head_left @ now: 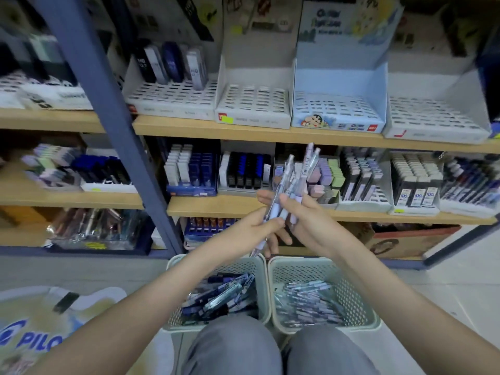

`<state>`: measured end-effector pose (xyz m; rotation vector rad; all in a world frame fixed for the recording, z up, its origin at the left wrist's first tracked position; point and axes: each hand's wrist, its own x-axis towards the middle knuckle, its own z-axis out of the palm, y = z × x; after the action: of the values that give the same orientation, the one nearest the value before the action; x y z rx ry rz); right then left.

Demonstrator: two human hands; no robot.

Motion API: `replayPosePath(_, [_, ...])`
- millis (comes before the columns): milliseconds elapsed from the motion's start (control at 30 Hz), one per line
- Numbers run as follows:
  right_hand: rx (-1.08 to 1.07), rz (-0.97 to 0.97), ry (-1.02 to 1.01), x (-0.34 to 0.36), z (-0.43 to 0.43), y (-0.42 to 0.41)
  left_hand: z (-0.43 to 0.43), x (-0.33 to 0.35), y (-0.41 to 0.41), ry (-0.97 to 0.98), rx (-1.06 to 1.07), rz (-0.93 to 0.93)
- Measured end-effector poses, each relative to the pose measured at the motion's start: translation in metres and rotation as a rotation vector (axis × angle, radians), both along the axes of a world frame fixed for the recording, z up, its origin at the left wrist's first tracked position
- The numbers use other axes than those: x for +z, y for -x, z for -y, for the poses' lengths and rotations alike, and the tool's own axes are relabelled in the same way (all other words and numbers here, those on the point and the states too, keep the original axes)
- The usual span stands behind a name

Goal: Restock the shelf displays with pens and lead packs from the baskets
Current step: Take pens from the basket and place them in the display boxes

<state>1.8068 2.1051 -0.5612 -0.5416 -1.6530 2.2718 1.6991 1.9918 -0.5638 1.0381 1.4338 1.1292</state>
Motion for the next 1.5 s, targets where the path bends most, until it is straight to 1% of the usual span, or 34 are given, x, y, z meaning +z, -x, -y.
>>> replayPosePath(167, [0.146,-0.069,-0.047,0.031,0.028,0.026,0.024,0.034,0.014,-0.107,0.158,0.034])
replayPosePath(233, [0.158,-0.100,-0.060,0.045,0.038,0.037,0.033,0.046,0.020,-0.134,0.226,0.022])
replayPosePath(333, [0.120,-0.161,-0.119,0.068,0.050,0.053,0.047,0.066,0.029,-0.152,0.300,0.020])
replayPosePath(400, [0.031,-0.222,-0.129,0.085,0.054,0.062,0.055,0.084,0.036,-0.152,0.336,0.060])
replayPosePath(500, [-0.116,-0.280,-0.130,0.111,0.055,0.074,0.064,0.110,0.046,-0.175,0.328,0.061])
replayPosePath(567, [-0.164,-0.274,-0.191,0.127,0.055,0.080,0.070,0.124,0.050,-0.180,0.296,0.040])
replayPosePath(667, [-0.149,-0.233,-0.302,0.149,0.060,0.087,0.075,0.141,0.054,-0.226,0.290,0.080])
replayPosePath(733, [-0.072,-0.195,-0.380,0.161,0.065,0.089,0.076,0.151,0.057,-0.282,0.331,0.146])
replayPosePath(800, [0.011,-0.221,-0.428,0.172,0.071,0.093,0.074,0.161,0.062,-0.331,0.378,0.177])
replayPosePath(833, [0.018,-0.234,-0.459,0.176,0.071,0.097,0.073,0.166,0.064,-0.353,0.393,0.182])
replayPosePath(900, [-0.041,-0.246,-0.517,0.187,0.069,0.106,0.069,0.178,0.071,-0.402,0.413,0.176])
replayPosePath(1000, [-0.114,-0.237,-0.521,0.212,0.059,0.123,0.065,0.207,0.089,-0.486,0.498,0.135])
replayPosePath(1133, [-0.052,-0.320,-0.430,0.258,0.048,0.146,0.062,0.247,0.120,-0.598,0.611,0.083])
replayPosePath(1200, [-0.061,-0.360,-0.507,0.279,0.044,0.161,0.061,0.262,0.136,-0.644,0.630,0.054])
replayPosePath(1333, [-0.117,-0.391,-0.772,0.312,0.033,0.190,0.062,0.283,0.164,-0.684,0.685,-0.032])
replayPosePath(1400, [-0.128,-0.410,-0.885,0.325,0.028,0.203,0.062,0.289,0.178,-0.704,0.717,-0.044])
replayPosePath(1500, [-0.180,-0.468,-0.930,0.336,0.020,0.224,0.061,0.291,0.194,-0.736,0.774,-0.032])
